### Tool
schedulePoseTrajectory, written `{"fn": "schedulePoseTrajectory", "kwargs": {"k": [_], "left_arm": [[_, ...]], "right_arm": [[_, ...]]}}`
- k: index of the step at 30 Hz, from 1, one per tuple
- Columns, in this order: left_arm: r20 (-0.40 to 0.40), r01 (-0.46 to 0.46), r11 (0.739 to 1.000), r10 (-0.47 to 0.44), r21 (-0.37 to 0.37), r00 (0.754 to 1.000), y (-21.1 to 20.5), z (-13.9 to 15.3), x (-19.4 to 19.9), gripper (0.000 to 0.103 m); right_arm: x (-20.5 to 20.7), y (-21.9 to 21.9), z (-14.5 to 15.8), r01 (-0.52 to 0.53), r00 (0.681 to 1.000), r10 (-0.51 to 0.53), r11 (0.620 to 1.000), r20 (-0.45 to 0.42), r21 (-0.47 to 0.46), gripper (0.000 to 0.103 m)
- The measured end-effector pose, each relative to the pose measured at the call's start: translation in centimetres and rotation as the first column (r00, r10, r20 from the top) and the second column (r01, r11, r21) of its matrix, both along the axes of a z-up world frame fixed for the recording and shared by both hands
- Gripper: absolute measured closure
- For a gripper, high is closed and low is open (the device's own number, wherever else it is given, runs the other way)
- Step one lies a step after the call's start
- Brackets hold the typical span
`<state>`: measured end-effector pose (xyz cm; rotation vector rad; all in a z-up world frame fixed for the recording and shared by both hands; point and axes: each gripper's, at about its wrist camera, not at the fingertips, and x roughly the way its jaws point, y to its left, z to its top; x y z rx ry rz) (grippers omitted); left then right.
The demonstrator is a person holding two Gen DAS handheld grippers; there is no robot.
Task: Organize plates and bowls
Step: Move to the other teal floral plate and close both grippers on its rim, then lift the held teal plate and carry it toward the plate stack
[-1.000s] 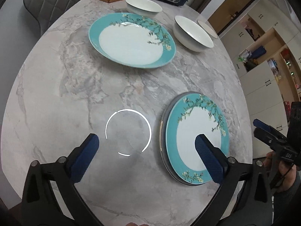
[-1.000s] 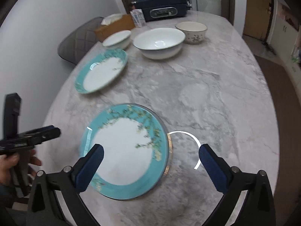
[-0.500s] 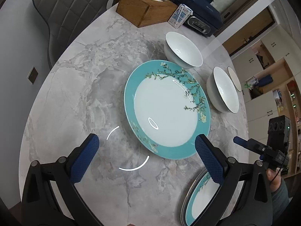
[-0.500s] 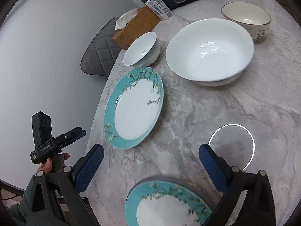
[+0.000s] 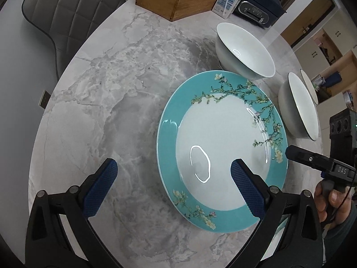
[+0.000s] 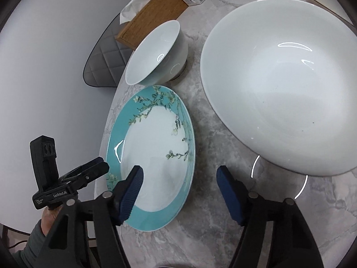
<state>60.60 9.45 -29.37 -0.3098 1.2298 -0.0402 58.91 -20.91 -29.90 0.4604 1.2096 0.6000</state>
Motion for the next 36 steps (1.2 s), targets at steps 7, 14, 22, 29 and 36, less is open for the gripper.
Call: {"fn": "schedulePoseTrajectory", "kwargs": {"k": [7, 14, 22, 29, 36], "left_arm": [[-0.040, 0.010, 0.998, -0.012, -0.060, 0.999, 0.1, -1.8, 0.7, 0.069], [-0.048, -0.026, 0.997, 0.023, -0.071, 0.999, 0.6, -2.2, 0.7, 0.086], [-0.039, -0.047, 0.999, 0.046, -0.010, 0.998, 0.5, -1.3, 0.4, 0.091], [-0.060, -0.070, 0.997, 0.069, -0.019, 0.996, 0.8, -1.2, -0.2, 0.091], [-0.031, -0.076, 0.997, 0.076, -0.018, 0.997, 0.7, 0.7, -1.9, 0.091]], "right_arm": [[0.7, 0.1, -0.5, -0.009, 1.000, 0.010, 1.000, 0.007, -0.019, 0.053], [0.9, 0.6, -1.0, -0.035, 0.999, 0.035, 0.997, -0.002, -0.076, 0.090], [0.8, 1.4, -0.7, -0.033, 0.999, 0.033, 0.992, 0.006, -0.121, 0.094], [0.2, 2.2, 0.0, -0.054, 0.998, 0.059, 0.984, 0.024, -0.171, 0.093], [-0.3, 3.5, 1.9, -0.065, 0.995, 0.079, 0.979, 0.065, -0.192, 0.093]]}}
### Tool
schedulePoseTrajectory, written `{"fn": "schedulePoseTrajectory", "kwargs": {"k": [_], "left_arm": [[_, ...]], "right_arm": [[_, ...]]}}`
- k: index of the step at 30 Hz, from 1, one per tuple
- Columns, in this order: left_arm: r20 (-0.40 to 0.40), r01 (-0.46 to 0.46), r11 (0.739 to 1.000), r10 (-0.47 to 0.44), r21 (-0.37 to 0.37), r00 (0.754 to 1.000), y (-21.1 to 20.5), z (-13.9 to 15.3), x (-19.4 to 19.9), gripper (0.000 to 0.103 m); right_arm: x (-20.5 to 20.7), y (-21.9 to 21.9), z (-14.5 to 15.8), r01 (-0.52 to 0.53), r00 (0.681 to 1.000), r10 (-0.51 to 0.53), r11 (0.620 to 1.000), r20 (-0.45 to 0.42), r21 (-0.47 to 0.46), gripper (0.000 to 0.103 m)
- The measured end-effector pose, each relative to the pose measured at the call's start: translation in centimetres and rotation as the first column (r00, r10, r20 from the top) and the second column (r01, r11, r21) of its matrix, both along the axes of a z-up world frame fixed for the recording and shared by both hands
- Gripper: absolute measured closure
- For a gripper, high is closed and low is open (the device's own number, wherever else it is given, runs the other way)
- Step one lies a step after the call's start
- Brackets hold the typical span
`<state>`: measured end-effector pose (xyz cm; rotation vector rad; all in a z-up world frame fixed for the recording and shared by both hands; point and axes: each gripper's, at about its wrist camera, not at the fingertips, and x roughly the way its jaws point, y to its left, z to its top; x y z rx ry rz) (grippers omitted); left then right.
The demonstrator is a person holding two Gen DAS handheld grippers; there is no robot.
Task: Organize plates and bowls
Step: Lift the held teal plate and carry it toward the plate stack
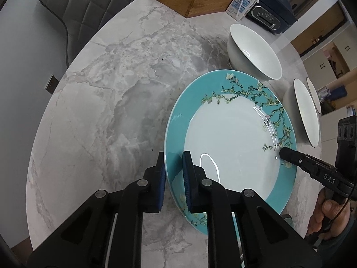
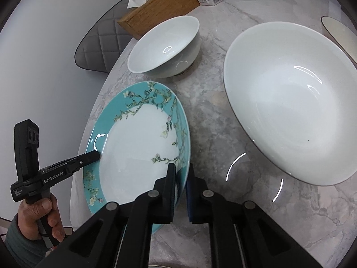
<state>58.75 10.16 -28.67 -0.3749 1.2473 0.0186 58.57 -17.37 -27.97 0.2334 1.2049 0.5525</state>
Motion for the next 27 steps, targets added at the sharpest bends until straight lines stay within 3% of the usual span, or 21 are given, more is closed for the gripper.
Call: {"fn": "schedulePoseTrajectory", "kwargs": {"k": [7, 27], "left_arm": [[0.042, 0.044, 0.999, -0.045, 0.015, 0.998, -1.3, 3.0, -1.9, 0.091], [0.145, 0.193, 0.981, -0.192, 0.003, 0.971, -8.4, 10.2, -9.8, 0.091]], "right_arm": [[-1.7, -1.2, 2.2, 0.017, 0.999, -0.018, 1.000, 0.030, 0.011, 0.093], [-13.2, -8.4, 7.7, 0.133, 0.983, -0.135, 0.991, 0.124, 0.025, 0.093]]}}
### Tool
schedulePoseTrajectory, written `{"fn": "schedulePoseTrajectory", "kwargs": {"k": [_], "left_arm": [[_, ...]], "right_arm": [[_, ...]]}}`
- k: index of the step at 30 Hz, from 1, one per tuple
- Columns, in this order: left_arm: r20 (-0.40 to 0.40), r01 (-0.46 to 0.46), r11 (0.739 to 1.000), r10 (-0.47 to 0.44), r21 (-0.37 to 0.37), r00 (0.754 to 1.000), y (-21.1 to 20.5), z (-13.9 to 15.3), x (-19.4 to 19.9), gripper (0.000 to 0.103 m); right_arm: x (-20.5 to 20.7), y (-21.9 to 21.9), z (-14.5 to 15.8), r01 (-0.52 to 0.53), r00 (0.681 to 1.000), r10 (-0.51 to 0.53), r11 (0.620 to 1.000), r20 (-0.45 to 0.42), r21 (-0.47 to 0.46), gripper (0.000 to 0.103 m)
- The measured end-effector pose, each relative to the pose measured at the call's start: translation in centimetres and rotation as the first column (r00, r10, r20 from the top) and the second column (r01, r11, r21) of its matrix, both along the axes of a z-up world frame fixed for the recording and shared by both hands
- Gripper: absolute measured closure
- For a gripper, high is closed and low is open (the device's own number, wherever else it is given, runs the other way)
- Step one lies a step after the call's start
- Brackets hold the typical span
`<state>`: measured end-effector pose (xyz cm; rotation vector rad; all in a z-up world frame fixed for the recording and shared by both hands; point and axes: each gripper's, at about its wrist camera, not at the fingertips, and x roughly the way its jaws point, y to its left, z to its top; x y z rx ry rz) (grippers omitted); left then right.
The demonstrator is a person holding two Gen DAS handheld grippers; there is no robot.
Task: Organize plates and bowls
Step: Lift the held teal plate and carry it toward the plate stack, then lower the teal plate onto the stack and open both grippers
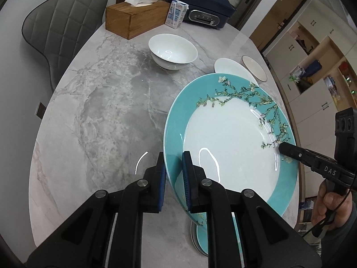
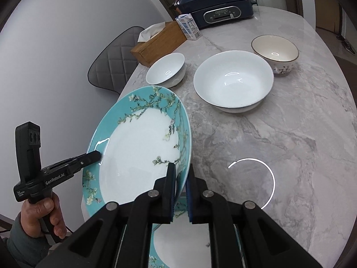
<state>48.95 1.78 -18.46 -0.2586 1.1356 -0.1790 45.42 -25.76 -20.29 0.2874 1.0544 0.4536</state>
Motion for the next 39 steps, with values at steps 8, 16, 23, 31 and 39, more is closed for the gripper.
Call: {"fn": "schedulePoseTrajectory", "kwargs": {"k": [8, 16, 23, 31, 39], "left_arm": [[-0.027, 0.079, 0.997, -0.080, -0.024, 0.996, -3.7, -1.3, -4.4, 0.091], [-0.069, 0.124, 0.992, -0.125, -0.019, 0.990, -5.6, -4.6, -7.7, 0.091], [-0.069, 0.149, 0.989, -0.147, 0.017, 0.987, -6.5, -6.9, -8.6, 0.091], [-0.042, 0.165, 0.985, -0.163, 0.043, 0.986, -6.9, -7.6, -8.8, 0.092], [-0.036, 0.181, 0.983, -0.179, 0.041, 0.983, -7.8, -7.5, -8.2, 0.092]], "right_arm": [[-5.9, -3.3, -1.1, 0.079, 0.997, -0.079, 0.997, -0.022, -0.006, 0.093], [-10.5, -4.6, -4.1, 0.136, 0.989, -0.137, 0.991, -0.059, -0.013, 0.093], [-12.3, -4.6, -6.5, 0.149, 0.987, -0.152, 0.987, -0.051, -0.058, 0.092], [-13.0, -4.5, -8.0, 0.154, 0.987, -0.159, 0.980, -0.033, -0.127, 0.092], [-12.8, -4.5, -8.4, 0.149, 0.987, -0.155, 0.980, -0.035, -0.130, 0.092]]}}
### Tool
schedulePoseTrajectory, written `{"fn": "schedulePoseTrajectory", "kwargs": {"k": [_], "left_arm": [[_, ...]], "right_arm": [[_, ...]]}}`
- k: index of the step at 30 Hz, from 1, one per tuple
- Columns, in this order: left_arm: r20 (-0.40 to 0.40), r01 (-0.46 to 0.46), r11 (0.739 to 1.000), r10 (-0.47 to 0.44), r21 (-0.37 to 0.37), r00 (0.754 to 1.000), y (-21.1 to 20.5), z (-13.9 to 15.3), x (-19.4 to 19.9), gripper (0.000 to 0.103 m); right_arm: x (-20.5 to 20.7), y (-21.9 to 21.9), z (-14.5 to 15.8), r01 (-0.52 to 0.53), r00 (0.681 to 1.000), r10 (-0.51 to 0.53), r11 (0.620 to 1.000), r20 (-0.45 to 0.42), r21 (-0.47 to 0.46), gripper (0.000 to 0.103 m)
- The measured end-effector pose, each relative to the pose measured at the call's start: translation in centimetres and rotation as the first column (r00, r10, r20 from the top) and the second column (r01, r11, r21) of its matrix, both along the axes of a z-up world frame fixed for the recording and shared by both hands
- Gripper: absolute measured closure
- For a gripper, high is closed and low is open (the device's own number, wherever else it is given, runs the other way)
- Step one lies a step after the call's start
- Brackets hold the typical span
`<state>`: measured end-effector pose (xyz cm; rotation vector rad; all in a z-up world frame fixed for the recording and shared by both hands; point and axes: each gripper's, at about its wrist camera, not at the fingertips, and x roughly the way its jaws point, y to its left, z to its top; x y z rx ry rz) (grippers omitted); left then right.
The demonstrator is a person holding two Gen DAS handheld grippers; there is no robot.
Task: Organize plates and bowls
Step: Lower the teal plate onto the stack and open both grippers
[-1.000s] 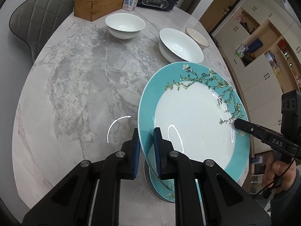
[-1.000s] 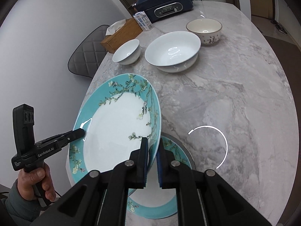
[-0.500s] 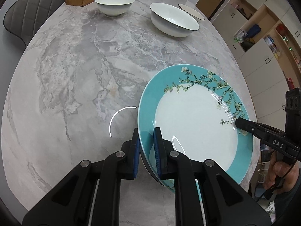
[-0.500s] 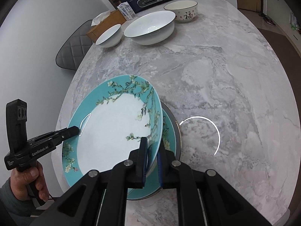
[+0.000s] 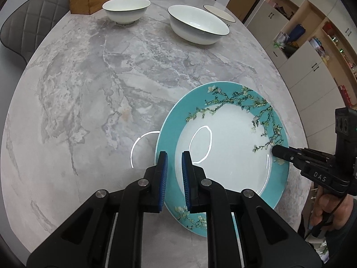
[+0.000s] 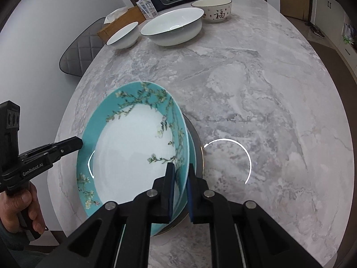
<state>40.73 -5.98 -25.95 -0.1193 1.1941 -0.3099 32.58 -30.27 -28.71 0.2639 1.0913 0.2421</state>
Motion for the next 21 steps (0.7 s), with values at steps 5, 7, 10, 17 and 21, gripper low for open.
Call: {"fn": "schedulePoseTrajectory", "kwargs": {"k": [5, 7, 10, 17, 21], "left_arm": [[-0.006, -0.009, 1.000, 0.009, -0.013, 1.000, 0.2, -0.2, -0.1, 0.092], [-0.004, -0.012, 1.000, 0.012, -0.023, 1.000, 0.2, -0.2, -0.1, 0.092], [0.000, -0.021, 0.999, 0.021, -0.045, 1.000, 0.4, 0.1, -0.3, 0.092], [0.008, -0.039, 0.997, 0.040, -0.070, 0.999, 0.9, 0.2, -0.5, 0.092], [0.017, -0.045, 0.994, 0.047, -0.101, 0.999, 1.2, 0.8, -0.6, 0.092]], "right_arm": [[0.0, -0.3, -0.9, 0.004, 1.000, -0.004, 1.000, -0.019, 0.002, 0.090], [0.0, -0.2, -0.9, 0.004, 1.000, -0.004, 1.000, -0.021, -0.003, 0.090], [0.2, 0.0, -1.1, -0.004, 1.000, 0.003, 0.999, -0.031, -0.046, 0.088], [0.7, 0.6, -1.1, -0.017, 0.999, 0.012, 0.992, -0.044, -0.122, 0.048], [0.6, 0.7, -0.6, -0.010, 1.000, 0.007, 0.991, -0.026, -0.136, 0.033]]}}
